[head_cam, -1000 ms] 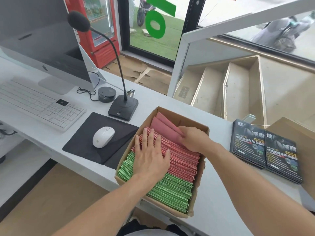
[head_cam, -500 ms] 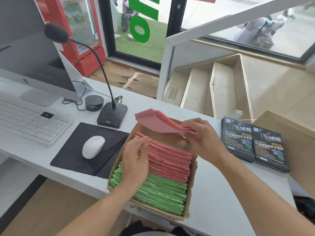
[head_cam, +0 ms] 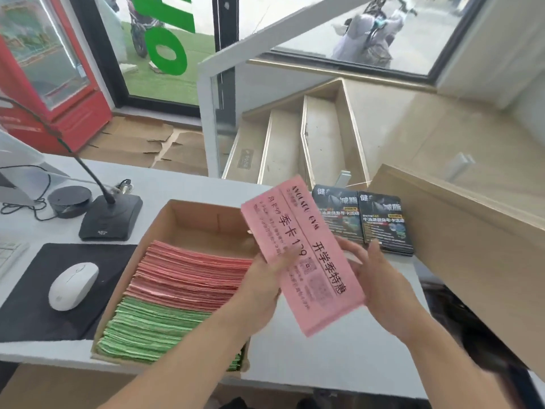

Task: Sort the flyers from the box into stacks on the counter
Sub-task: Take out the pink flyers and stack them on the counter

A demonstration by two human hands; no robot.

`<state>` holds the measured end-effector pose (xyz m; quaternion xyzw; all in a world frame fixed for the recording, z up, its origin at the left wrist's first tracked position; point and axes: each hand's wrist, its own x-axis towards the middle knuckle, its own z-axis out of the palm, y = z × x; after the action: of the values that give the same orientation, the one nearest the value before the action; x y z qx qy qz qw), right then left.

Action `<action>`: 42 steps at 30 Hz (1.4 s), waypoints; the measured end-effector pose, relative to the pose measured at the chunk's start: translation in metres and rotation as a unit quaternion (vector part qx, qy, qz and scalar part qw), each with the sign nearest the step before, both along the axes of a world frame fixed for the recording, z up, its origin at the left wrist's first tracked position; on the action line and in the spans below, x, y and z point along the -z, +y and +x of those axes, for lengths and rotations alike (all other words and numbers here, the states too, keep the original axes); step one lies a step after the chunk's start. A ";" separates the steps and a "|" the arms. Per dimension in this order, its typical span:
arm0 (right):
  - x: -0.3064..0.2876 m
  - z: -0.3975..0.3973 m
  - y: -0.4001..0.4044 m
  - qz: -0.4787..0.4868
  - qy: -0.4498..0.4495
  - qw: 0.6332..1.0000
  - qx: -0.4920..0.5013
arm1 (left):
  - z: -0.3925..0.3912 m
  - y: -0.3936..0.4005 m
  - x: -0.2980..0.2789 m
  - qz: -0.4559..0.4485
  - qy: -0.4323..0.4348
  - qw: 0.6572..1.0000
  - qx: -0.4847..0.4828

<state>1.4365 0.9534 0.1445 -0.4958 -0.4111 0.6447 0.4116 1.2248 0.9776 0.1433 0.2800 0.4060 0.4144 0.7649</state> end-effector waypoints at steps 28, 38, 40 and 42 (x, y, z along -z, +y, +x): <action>0.103 0.115 -0.031 0.052 -0.284 0.945 0.156 | 0.095 0.000 0.105 0.071 0.401 0.913 -0.039; 0.108 0.125 -0.027 0.029 -0.281 0.954 0.105 | 0.094 -0.010 0.109 0.091 0.376 0.922 -0.031; 0.111 0.123 -0.027 0.016 -0.258 0.957 0.134 | 0.097 -0.010 0.113 0.076 0.377 0.923 -0.022; 0.116 0.121 -0.027 -0.006 -0.252 0.956 0.153 | 0.100 -0.009 0.116 0.073 0.384 0.920 -0.022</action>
<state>1.5575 0.9264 0.0281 -0.7014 -0.4171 0.4306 0.3855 1.3245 0.9687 0.0275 0.4634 0.6437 0.3203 0.5180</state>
